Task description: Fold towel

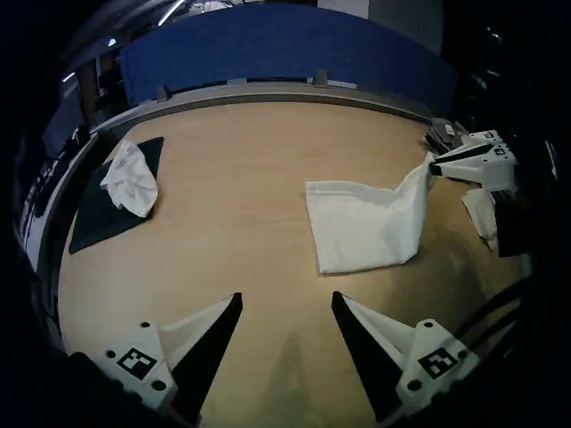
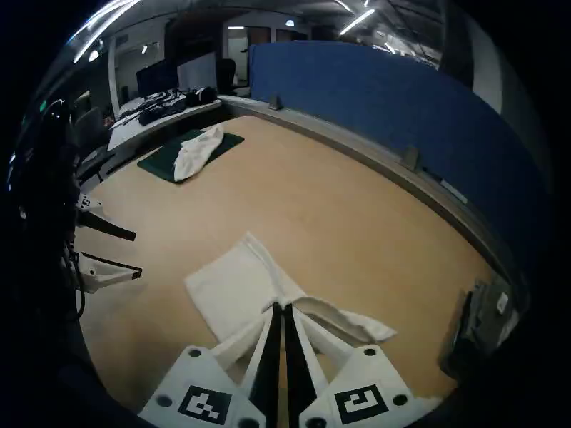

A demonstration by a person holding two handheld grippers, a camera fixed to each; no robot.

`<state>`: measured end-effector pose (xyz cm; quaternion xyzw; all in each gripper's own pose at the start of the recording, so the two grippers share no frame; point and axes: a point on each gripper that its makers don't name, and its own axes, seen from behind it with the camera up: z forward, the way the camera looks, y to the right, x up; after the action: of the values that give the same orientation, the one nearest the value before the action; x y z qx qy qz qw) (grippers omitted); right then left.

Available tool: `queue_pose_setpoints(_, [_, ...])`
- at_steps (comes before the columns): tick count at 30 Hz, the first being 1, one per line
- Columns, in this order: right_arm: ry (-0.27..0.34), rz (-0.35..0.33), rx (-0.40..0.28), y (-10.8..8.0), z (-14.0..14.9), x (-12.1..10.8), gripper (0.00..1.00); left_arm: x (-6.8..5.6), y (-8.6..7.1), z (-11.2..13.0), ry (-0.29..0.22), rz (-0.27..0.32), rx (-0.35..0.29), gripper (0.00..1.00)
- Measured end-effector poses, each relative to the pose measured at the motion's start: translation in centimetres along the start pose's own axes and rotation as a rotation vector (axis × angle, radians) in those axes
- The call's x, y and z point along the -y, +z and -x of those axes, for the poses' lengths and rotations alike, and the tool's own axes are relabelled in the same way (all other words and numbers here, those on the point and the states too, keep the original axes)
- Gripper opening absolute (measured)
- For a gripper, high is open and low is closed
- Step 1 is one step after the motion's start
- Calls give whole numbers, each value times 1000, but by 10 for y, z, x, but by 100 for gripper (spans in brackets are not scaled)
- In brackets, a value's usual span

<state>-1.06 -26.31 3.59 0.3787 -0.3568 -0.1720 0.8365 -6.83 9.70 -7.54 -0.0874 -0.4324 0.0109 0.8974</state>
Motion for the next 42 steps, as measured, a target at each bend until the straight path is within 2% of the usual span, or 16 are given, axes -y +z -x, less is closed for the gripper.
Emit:
queue_pose_setpoints(6, [-59,-71,8,26,-11,35,4,4,-4,0,-33,-7,-11,93])
queue_pose_setpoints(12, [-116,-155,27,57,-7,75,4,9,-6,3,-61,-15,-16,93])
queue_pose_setpoints(18, [-150,-265,76,83,17,117,4,13,-5,8,-90,-20,-13,93])
queue_pose_setpoints(20, [-151,-286,96,90,27,125,4,14,-4,10,-98,-21,-11,93])
queue_pose_setpoints(27, [-144,-325,130,102,44,136,4,12,0,13,-107,-15,-8,93])
queue_pose_setpoints(35, [-123,-326,131,99,41,133,6,12,-1,12,-97,-15,-6,93])
queue_pose_setpoints(37, [-117,-322,124,97,39,132,10,13,-1,12,-97,-18,-7,93])
queue_pose_setpoints(39, [-110,-317,114,94,36,131,22,15,-1,12,-98,-22,-7,93])
queue_pose_setpoints(42, [-106,-315,93,87,30,129,48,19,-2,14,-102,-28,-6,93])
